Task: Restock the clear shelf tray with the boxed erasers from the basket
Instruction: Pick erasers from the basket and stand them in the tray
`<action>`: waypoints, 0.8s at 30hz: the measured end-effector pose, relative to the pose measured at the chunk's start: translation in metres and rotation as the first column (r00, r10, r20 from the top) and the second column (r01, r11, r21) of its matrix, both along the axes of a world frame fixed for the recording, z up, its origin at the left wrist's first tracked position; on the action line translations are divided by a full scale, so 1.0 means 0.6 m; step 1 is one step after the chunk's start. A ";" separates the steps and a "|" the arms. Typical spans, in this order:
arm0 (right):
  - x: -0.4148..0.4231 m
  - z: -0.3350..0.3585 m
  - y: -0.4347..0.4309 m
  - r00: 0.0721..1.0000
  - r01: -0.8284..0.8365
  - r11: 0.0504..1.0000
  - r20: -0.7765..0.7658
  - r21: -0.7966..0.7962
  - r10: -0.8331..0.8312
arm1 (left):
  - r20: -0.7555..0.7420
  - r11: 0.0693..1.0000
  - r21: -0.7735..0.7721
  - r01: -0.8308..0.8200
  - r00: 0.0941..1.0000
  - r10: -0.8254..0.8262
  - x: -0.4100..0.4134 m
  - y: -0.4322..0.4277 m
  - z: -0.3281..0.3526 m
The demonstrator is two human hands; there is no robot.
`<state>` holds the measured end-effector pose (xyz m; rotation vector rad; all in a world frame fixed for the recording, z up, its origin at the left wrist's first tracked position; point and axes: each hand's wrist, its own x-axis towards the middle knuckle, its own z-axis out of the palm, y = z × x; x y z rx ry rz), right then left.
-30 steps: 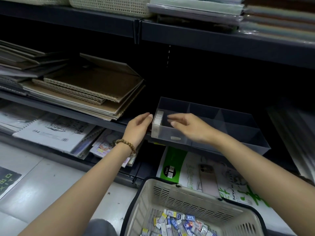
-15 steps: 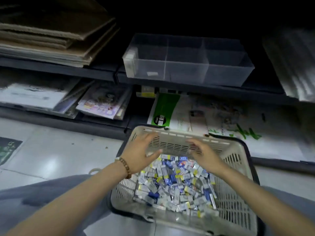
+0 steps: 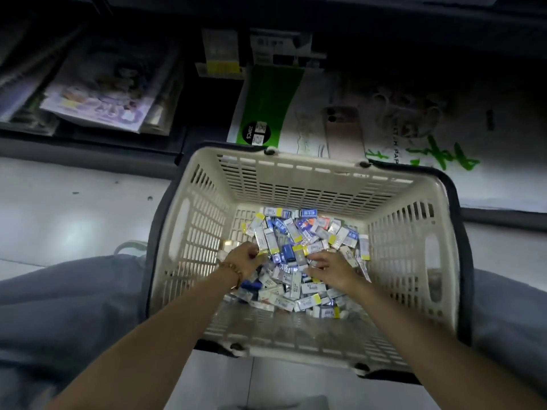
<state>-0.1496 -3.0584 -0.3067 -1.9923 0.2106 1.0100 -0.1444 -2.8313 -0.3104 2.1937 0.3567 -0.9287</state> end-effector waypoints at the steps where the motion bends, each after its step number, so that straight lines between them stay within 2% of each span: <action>1: 0.000 -0.005 0.003 0.999 -0.033 0.999 0.003 -0.002 0.033 | 0.005 1.000 -0.001 -0.004 1.000 0.004 -0.002 -0.001 -0.008; 5: -0.005 -0.014 0.002 0.986 -0.162 0.987 0.035 -0.026 0.163 | 0.013 0.998 -0.069 -0.005 1.000 0.006 -0.010 -0.005 -0.023; 8: -0.016 -0.019 0.008 0.947 -0.291 0.949 0.106 -0.119 0.304 | 0.083 0.983 -0.102 0.155 0.986 -0.147 -0.013 -0.013 -0.023; 10: -0.021 -0.022 0.017 0.918 -0.326 0.922 0.162 -0.209 0.362 | 0.121 0.959 -0.065 0.277 0.956 -0.268 -0.013 -0.021 -0.021; 13: -0.025 -0.024 0.029 0.934 -0.253 0.951 0.210 -0.176 0.288 | 0.112 0.956 -0.044 0.290 0.952 -0.284 -0.011 -0.024 -0.023; 16: -0.028 -0.017 0.028 0.961 -0.194 0.977 0.184 -0.093 0.209 | 0.076 0.961 0.001 0.278 0.958 -0.277 -0.012 -0.008 -0.026; 21: -0.019 -0.005 0.018 0.957 -0.222 0.973 0.175 -0.068 0.230 | 0.007 0.886 -0.007 0.463 0.886 -0.463 -0.025 0.007 -0.028; 24: 0.002 0.010 0.003 0.985 -0.108 0.994 0.135 -0.003 0.108 | 0.000 0.814 0.023 0.580 0.814 -0.581 -0.027 -0.010 -0.026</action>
